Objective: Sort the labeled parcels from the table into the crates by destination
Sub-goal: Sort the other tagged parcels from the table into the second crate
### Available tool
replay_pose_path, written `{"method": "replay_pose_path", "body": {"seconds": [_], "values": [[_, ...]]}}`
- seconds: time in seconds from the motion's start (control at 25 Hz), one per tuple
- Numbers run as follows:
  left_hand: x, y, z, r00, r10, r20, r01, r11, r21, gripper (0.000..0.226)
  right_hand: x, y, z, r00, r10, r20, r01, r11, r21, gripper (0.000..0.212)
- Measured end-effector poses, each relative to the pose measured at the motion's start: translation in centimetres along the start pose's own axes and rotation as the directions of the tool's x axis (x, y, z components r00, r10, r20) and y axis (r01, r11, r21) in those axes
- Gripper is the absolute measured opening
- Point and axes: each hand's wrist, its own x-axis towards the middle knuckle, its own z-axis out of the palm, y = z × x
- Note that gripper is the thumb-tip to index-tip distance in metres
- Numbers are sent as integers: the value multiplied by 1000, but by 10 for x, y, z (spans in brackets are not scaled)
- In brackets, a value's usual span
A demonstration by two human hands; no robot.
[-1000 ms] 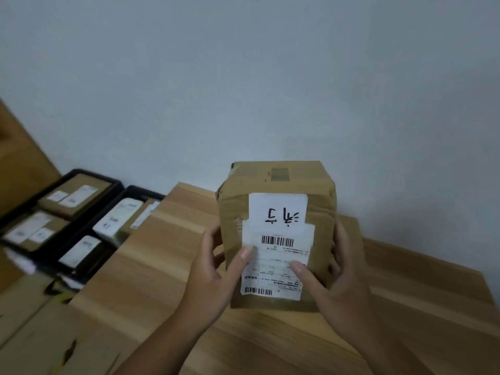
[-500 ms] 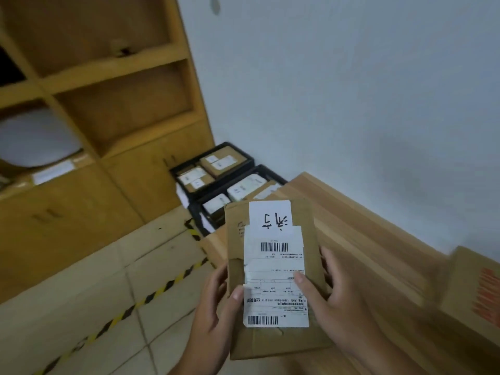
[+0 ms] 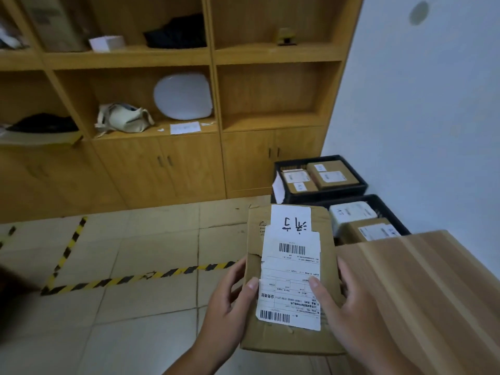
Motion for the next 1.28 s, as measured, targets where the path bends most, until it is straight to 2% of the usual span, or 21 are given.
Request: {"method": "replay_pose_path", "body": {"seconds": [0.24, 0.4, 0.56, 0.68, 0.84, 1.04, 1.28], "values": [[45, -3, -46, 995, -18, -93, 16, 1000, -23, 37, 65, -16, 48, 996, 8, 92, -4, 999, -46, 56], [94, -13, -61, 993, -38, -110, 40, 999, 11, 46, 124, -15, 65, 989, 28, 148, -18, 998, -64, 68], [159, -14, -69, 990, -71, -119, 78, 996, 49, 55, 196, -14, 74, 980, 47, 191, -32, 996, -85, 64], [214, -10, -69, 985, -90, -145, 99, 993, 57, 51, 254, -13, 73, 977, 45, 206, -33, 998, -58, 59], [273, 3, -70, 978, -95, -184, 113, 990, 87, 49, 323, -26, 75, 968, 66, 242, -58, 998, -38, 65], [349, 4, -89, 985, -69, -159, 83, 993, 82, 49, 397, -36, 90, 966, 65, 251, -55, 997, -48, 62], [463, -6, -128, 998, -51, -48, 53, 998, 45, 54, 486, -46, 126, 985, 86, 152, -70, 992, -105, 64]]}}
